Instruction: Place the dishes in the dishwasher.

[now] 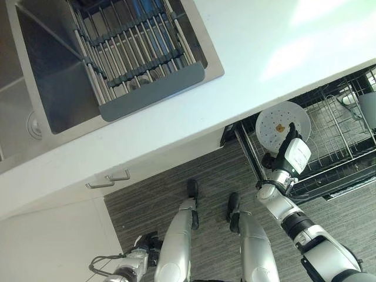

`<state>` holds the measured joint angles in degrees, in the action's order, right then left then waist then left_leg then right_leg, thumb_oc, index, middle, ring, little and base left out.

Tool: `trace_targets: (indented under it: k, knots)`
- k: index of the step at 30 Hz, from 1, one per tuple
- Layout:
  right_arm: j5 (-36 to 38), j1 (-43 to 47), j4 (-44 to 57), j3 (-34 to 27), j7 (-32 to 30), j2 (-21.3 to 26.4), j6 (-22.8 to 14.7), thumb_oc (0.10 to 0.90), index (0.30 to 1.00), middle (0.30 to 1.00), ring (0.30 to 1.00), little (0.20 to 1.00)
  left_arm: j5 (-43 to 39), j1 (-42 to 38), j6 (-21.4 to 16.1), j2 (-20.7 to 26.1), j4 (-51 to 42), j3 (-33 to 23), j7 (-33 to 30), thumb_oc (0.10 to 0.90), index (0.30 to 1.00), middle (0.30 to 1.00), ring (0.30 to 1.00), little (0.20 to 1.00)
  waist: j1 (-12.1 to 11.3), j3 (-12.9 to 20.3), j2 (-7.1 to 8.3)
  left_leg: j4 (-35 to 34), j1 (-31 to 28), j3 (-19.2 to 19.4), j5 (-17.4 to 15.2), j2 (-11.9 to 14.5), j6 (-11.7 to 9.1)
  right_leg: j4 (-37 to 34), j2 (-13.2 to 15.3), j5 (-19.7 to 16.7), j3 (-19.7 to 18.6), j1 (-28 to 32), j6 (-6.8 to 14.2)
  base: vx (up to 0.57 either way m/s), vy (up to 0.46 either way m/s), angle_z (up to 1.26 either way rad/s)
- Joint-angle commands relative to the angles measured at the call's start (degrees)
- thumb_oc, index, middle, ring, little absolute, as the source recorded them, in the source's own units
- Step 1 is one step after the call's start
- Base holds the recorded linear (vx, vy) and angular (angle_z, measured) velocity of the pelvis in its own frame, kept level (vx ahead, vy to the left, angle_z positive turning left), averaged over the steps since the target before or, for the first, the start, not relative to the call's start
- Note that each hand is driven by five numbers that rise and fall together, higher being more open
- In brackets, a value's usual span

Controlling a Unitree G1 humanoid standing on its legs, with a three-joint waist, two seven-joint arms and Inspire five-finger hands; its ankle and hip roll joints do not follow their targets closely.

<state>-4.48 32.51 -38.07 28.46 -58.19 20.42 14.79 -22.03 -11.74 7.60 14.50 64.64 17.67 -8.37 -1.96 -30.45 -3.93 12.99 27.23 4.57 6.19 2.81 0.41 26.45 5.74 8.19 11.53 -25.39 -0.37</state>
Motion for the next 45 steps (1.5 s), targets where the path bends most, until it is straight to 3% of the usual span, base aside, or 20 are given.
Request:
trace_targets:
  k: [1, 8, 14, 16, 19, 20, 22, 23, 25, 26, 28, 30, 34, 41, 45]
  knots:
    - [-3.9, -0.7, 5.6, -1.7, -4.5, 3.4, -4.7, 0.8, 0.9, 0.9, 0.9, 0.9, 2.0, 5.7, 1.1, -1.4, 0.4, -0.7, -0.6, 0.8, 0.9, 0.9, 0.9, 0.9, -0.7, 0.9, -1.42, 4.2, -3.0, 0.3, -9.4, -1.6, 0.1, -2.7, -2.8, 0.9, -1.1, 4.8, 1.9, 0.07, 0.017, -0.02]
    - [-3.1, -9.7, 17.1, -6.7, -5.9, 4.4, -16.2, 0.8, 0.9, 0.9, 0.9, 0.9, 2.6, 9.4, 1.2, -2.6, -0.9, -2.9, -1.4, 0.8, 0.9, 0.9, 0.9, 0.9, 0.9, 3.7, -0.29, 4.2, -6.2, 0.9, -10.9, -0.6, -0.2, -6.3, -3.4, 0.1, -1.7, 9.3, 2.5, 0.06, 0.043, -0.06]
    - [-2.2, -20.9, 29.4, -13.4, 1.3, 5.3, -28.2, 0.8, 0.9, 0.9, 0.9, 0.9, 5.5, 14.3, 0.7, -4.4, -1.7, -6.6, -0.5, 0.8, 0.9, 0.9, 0.9, 0.9, 3.7, 8.9, 1.53, 4.2, -11.9, 2.4, -13.3, 0.0, -0.5, -9.3, -2.9, 0.3, -2.9, 15.4, 3.4, 0.09, 0.091, -0.2]
    - [7.7, -23.0, 34.7, -16.1, 4.5, 4.3, -38.9, 0.8, 0.9, 0.9, 0.9, 0.9, 6.5, 15.9, 0.4, -4.7, -2.0, -7.4, -0.1, 0.8, 0.9, 0.9, 0.9, 0.9, 4.4, 11.0, 2.24, 4.2, -13.5, 2.9, -13.7, 0.3, -0.5, -9.3, -3.0, 0.5, -3.4, 16.7, 3.5, 0.07, 0.039, -0.34]
    - [16.5, -26.3, 39.7, -20.4, 10.4, 2.9, -47.0, 0.8, 0.9, 0.9, 0.9, 0.9, 6.6, 16.9, 0.1, -5.0, -2.1, -7.9, 0.3, 0.8, 0.9, 0.9, 0.9, 0.9, 5.5, 12.7, 2.76, 4.2, -14.5, 3.6, -14.1, 0.6, -0.5, -9.3, -3.1, 0.6, -4.1, 17.2, 3.7, 0.04, 0.019, -0.13]
    - [25.0, -28.4, 41.6, -23.2, 17.0, 1.8, -50.7, 0.8, 0.9, 0.9, 0.9, 0.9, 6.6, 17.7, 0.2, -5.1, -2.3, -8.5, 0.7, 0.8, 0.9, 0.9, 0.9, 0.9, 6.2, 13.8, 3.02, 4.2, -15.2, 4.0, -14.4, 0.7, -0.5, -9.3, -3.0, 0.7, -4.5, 17.6, 3.8, 0.04, 0.02, -0.06]
    - [37.4, -30.5, 43.0, -25.9, 24.7, 0.6, -53.8, 0.8, 0.9, 0.9, 0.9, 0.9, 6.3, 18.4, 0.3, -4.9, -2.6, -8.9, 1.3, 0.8, 0.9, 0.9, 0.9, 0.9, 6.9, 15.0, 3.25, 4.2, -16.1, 4.6, -14.8, 0.8, -0.5, -9.3, -3.0, 0.7, -5.0, 18.0, 3.9, 0.04, 0.011, -0.12]
    - [47.2, -32.1, 43.2, -27.6, 28.2, -0.6, -53.5, 0.8, 0.9, 0.9, 0.9, 0.9, 6.7, 18.7, 0.8, -4.9, -3.0, -9.4, 1.6, 0.8, 0.9, 0.9, 0.9, 0.9, 7.5, 15.7, 3.34, 4.2, -16.7, 5.0, -14.9, 0.9, -0.6, -9.3, -2.9, 0.6, -5.3, 18.1, 4.0, 0.05, -0.002, -0.21]
    - [56.8, -33.6, 41.9, -30.3, 36.1, -1.8, -52.4, 0.8, 0.9, 0.9, 0.9, 0.9, 7.1, 19.3, 1.3, -4.4, -3.4, -9.8, 2.2, 0.8, 0.9, 0.9, 0.9, 0.9, 8.2, 16.8, 3.57, 4.2, -17.7, 5.7, -15.3, 1.0, -0.6, -9.3, -2.6, 0.7, -5.4, 18.5, 4.1, 0.04, -0.016, -0.25]
    - [57.7, -33.9, 41.4, -31.5, 38.3, -2.0, -52.2, 0.8, 0.9, 0.9, 0.9, 0.9, 7.1, 19.5, 1.5, -4.0, -3.2, -10.1, 2.9, 0.8, 0.9, 0.9, 0.9, 0.9, 8.4, 17.4, 3.64, 4.2, -18.2, 6.2, -15.4, 1.0, -0.6, -9.3, -2.4, 0.7, -5.5, 18.6, 4.1, 0.02, -0.025, -0.17]
    - [52.4, -33.9, 41.9, -33.4, 41.8, -1.9, -53.4, 0.8, 0.9, 0.9, 0.9, 0.9, 7.2, 19.6, 1.9, -3.4, -2.9, -10.6, 4.0, 0.8, 0.9, 0.9, 0.9, 0.9, 8.8, 18.4, 3.77, 4.2, -18.8, 6.9, -15.8, 1.2, -0.6, -9.3, -2.3, 0.8, -5.7, 18.6, 4.3, 0.01, -0.045, -0.11]
    - [50.3, -33.6, 41.4, -36.8, 36.1, -1.6, -53.4, 0.8, 0.9, 0.9, 0.9, 0.9, 7.1, 19.5, 3.1, -3.5, -3.1, -11.3, 3.8, 0.8, 0.9, 0.9, 0.9, 0.9, 9.2, 19.5, 4.06, 4.2, -19.6, 7.6, -16.3, 1.4, -0.7, -9.3, -2.1, 1.0, -5.8, 18.9, 4.5, 0.0, -0.071, -0.22]
    - [53.2, -34.8, 36.3, -41.6, 34.5, -1.5, -52.9, 0.8, 0.9, 0.9, 0.9, 0.9, 7.2, 19.2, 3.4, -3.2, -2.0, -12.3, 4.4, 0.8, 0.9, 0.9, 0.9, 0.9, 9.9, 20.3, 4.13, 4.2, -20.2, 8.0, -16.5, 1.7, -1.0, -9.3, -2.1, 1.2, -5.7, 19.2, 4.5, 0.0, -0.033, -0.04]
    - [59.6, -35.5, 19.9, -47.0, 35.0, -1.4, -50.2, 0.8, 0.9, 0.9, 0.9, 0.9, 6.2, 16.7, 4.5, -1.6, 0.5, -12.5, 6.0, 0.8, 0.9, 0.9, 0.9, 0.9, 10.6, 21.0, 3.66, 4.2, -21.1, 8.3, -16.6, 2.0, -1.8, -9.3, -1.8, 1.6, -4.9, 20.2, 4.4, 0.0, -0.015, 0.01]
    - [64.4, -34.9, 10.4, -46.3, 38.5, -1.7, -45.1, 0.8, 0.9, 0.9, 0.9, 0.9, 4.9, 14.5, 5.6, -1.1, 2.0, -11.3, 5.9, 0.8, 0.9, 0.9, 0.9, 0.9, 10.3, 21.1, 3.32, 4.2, -21.0, 7.9, -16.5, 1.9, -2.3, -9.3, -1.5, 1.7, -4.3, 20.4, 4.3, -0.01, -0.006, 0.04]
